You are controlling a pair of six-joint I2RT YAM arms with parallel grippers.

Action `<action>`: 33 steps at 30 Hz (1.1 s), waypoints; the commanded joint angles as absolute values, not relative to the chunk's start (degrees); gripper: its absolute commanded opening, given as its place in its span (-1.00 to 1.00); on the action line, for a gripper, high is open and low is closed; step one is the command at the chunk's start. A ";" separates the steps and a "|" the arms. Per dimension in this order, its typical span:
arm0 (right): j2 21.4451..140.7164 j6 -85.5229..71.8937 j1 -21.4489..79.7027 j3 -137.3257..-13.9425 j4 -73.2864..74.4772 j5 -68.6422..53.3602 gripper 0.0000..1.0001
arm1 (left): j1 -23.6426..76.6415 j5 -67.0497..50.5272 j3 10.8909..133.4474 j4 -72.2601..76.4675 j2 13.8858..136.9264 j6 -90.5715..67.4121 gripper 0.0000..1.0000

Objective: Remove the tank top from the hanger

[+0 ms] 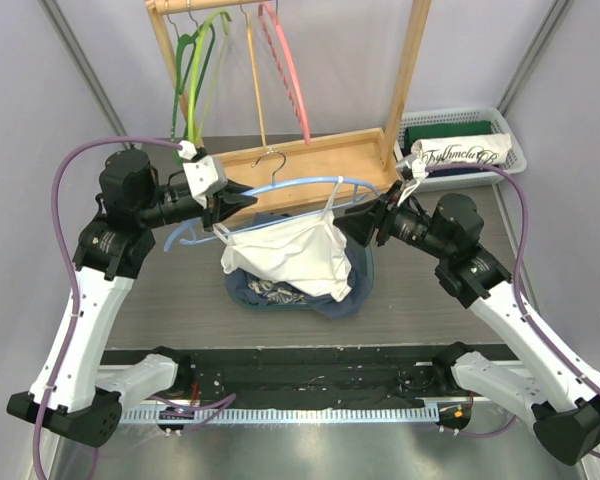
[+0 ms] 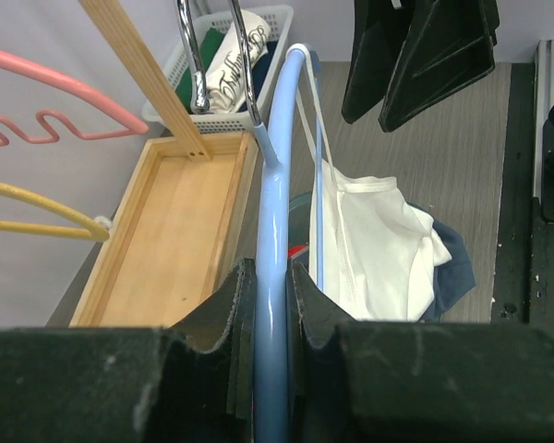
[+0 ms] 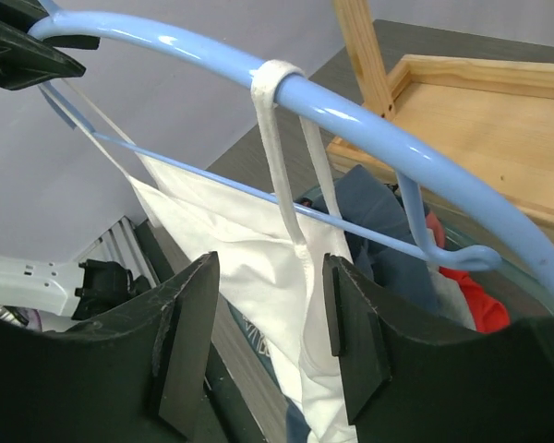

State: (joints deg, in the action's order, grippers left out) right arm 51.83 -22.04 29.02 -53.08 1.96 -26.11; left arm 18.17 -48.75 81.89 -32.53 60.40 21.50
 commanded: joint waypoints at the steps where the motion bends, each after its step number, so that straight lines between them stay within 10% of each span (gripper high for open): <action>1: 52.20 -24.17 30.15 -54.32 -7.03 -26.46 0.16 | 17.67 -50.71 82.35 -26.19 58.89 18.90 -1.00; 28: 59.59 -30.41 33.39 -53.26 -19.34 -25.49 0.03 | 17.23 -53.09 81.21 -26.02 57.92 17.23 -1.00; 33: 59.50 -30.50 33.58 -53.70 -19.69 -25.14 -0.36 | 17.23 -53.00 81.04 -26.02 57.83 17.31 -1.00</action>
